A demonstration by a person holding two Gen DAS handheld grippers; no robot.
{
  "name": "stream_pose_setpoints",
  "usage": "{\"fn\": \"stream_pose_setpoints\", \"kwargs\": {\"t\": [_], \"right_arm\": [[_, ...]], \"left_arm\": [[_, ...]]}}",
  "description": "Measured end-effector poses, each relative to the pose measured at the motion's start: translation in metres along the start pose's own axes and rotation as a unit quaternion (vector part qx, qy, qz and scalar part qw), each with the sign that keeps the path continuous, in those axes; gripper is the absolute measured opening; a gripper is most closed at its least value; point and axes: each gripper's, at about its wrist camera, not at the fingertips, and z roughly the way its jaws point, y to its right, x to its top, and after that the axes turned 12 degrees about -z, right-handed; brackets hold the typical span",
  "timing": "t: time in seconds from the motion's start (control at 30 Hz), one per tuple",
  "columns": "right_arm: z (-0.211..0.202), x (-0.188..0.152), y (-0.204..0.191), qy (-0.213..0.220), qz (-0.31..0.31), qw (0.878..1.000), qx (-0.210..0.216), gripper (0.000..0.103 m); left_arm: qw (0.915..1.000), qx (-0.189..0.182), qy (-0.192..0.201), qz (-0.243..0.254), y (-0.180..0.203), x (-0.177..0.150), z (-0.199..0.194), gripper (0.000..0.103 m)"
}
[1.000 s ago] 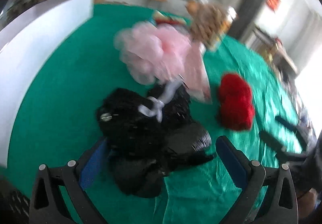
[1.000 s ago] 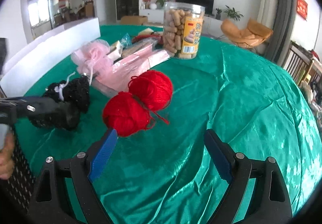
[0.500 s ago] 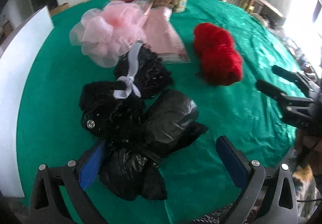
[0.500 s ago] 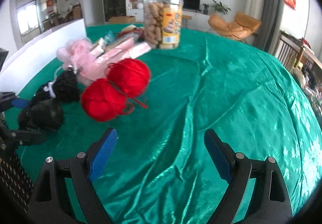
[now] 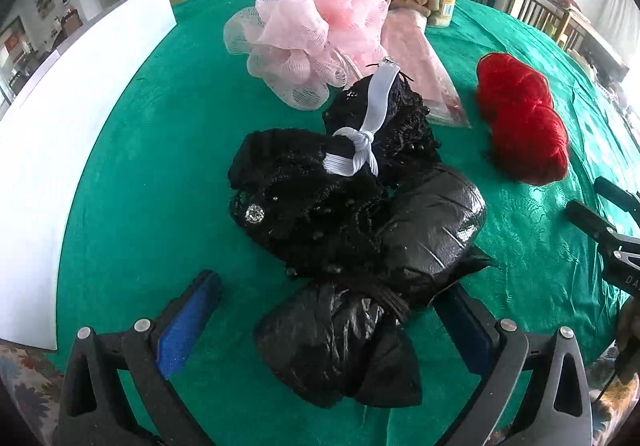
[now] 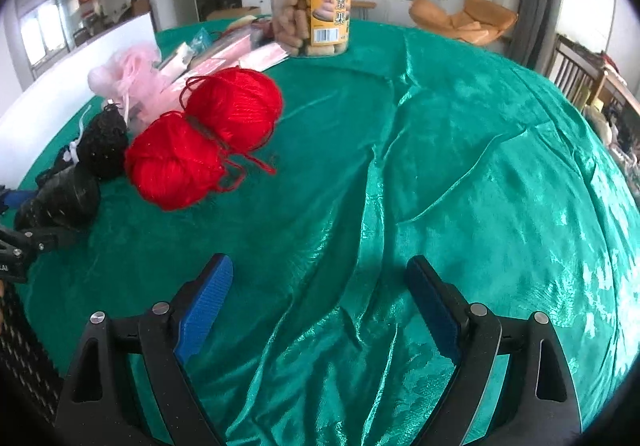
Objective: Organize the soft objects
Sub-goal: 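Grasp the black plastic bag with the left tool while the right tool grasps the red yarn balls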
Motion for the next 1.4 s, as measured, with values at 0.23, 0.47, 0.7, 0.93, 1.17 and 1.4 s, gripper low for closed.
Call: {"fn": "stream_pose_setpoints", "kwargs": {"t": [0.23, 0.47, 0.7, 0.93, 1.17, 1.4], "right_arm": [[-0.001, 0.0, 0.0, 0.0, 0.0, 1.0, -0.001, 0.091], [0.0, 0.0, -0.001, 0.0, 0.0, 1.0, -0.001, 0.091], [0.0, 0.0, -0.001, 0.0, 0.0, 1.0, -0.001, 0.091], [0.0, 0.0, -0.001, 0.0, 0.0, 1.0, -0.001, 0.091], [0.0, 0.0, -0.001, 0.0, 0.0, 1.0, -0.001, 0.091], [0.0, 0.0, -0.001, 0.0, 0.0, 1.0, -0.001, 0.091]], "left_arm": [[0.9999, 0.005, -0.001, -0.011, -0.002, -0.001, -0.001, 0.103], [0.9999, 0.006, 0.0, -0.013, -0.001, 0.001, 0.0, 0.103], [0.9999, 0.007, 0.0, -0.014, -0.001, 0.0, 0.001, 0.103], [0.9992, 0.017, 0.003, -0.035, -0.011, 0.003, 0.0, 0.103], [0.9971, 0.032, 0.007, -0.068, -0.028, 0.007, 0.002, 0.103], [0.9981, 0.01, -0.061, 0.008, -0.021, 0.016, 0.006, 0.103]]}}
